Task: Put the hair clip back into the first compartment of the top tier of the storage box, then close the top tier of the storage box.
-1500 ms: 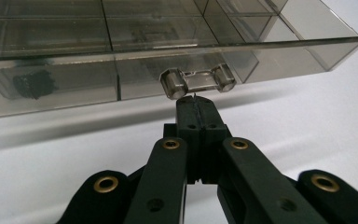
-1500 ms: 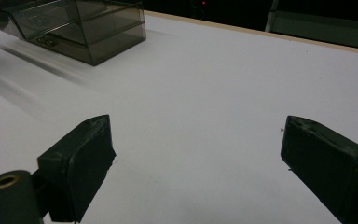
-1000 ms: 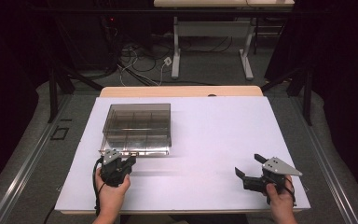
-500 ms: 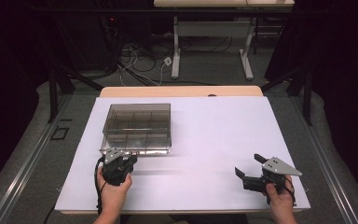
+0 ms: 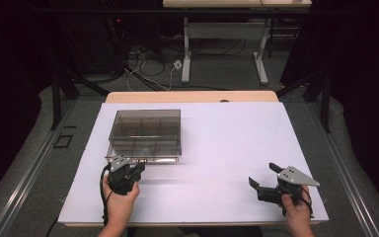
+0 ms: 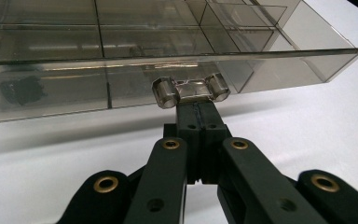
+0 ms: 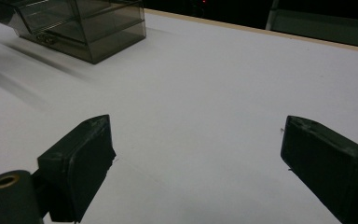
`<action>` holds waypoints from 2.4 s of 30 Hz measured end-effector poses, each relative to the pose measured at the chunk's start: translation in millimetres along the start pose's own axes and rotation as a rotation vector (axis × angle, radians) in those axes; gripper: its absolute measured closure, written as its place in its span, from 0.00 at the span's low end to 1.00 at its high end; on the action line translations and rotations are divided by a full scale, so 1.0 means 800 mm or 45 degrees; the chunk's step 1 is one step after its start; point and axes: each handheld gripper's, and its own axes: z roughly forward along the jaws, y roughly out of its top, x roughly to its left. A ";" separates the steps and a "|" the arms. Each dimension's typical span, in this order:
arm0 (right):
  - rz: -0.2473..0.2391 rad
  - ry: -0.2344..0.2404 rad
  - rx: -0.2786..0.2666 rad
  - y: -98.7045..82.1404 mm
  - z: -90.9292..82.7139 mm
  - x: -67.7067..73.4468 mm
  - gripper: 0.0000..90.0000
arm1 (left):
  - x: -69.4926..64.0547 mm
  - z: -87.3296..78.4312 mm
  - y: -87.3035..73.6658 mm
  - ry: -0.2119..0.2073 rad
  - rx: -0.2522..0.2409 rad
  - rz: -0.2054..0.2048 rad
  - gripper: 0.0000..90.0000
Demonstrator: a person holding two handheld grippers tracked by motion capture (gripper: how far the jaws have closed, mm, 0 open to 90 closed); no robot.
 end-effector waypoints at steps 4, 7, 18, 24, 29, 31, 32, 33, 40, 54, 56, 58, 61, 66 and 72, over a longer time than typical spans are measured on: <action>-0.004 0.000 0.008 0.000 0.000 0.001 0.10 | 0.001 0.001 0.001 -0.005 0.005 0.008 1.00; -0.004 -0.001 0.006 0.000 0.000 0.001 0.10 | 0.001 0.002 0.002 -0.002 0.000 -0.001 1.00; -0.006 -0.003 0.000 0.000 -0.001 0.001 0.10 | 0.005 0.009 0.010 -0.010 0.012 -0.025 1.00; -0.008 -0.008 -0.004 0.000 0.000 0.001 0.10 | 0.006 0.013 0.013 -0.005 0.012 -0.029 1.00; -0.008 -0.006 -0.002 0.000 0.000 0.001 0.10 | 0.008 0.015 0.017 0.001 0.003 -0.037 1.00; 0.000 -0.004 0.001 0.000 0.000 0.001 0.10 | 0.009 0.016 0.018 0.001 0.008 -0.038 1.00; 0.000 -0.003 0.001 0.000 0.000 0.001 0.10 | 0.009 0.017 0.020 0.002 0.006 -0.040 1.00; -0.005 -0.005 -0.002 0.000 0.000 0.001 0.10 | 0.010 0.018 0.020 0.001 0.006 -0.039 1.00; -0.006 -0.003 0.006 0.000 0.000 0.001 0.10 | 0.011 0.022 0.023 0.008 0.009 -0.037 1.00; -0.006 -0.006 0.008 0.001 0.000 0.001 0.10 | 0.012 0.028 0.028 0.013 0.003 -0.044 1.00; -0.004 -0.005 0.010 0.000 0.000 0.001 0.10 | 0.012 0.028 0.029 0.010 0.006 -0.042 1.00; -0.008 -0.006 0.009 0.001 0.000 0.001 0.10 | 0.012 0.031 0.030 0.017 -0.004 -0.047 1.00; -0.008 -0.005 0.014 0.001 0.000 0.001 0.10 | 0.013 0.031 0.031 0.016 0.004 -0.045 1.00; -0.002 -0.005 0.012 0.001 0.000 0.001 0.10 | 0.013 0.034 0.032 0.018 0.001 -0.048 1.00; -0.007 -0.003 0.012 0.001 0.001 0.001 0.10 | 0.014 0.037 0.035 0.019 -0.006 -0.055 1.00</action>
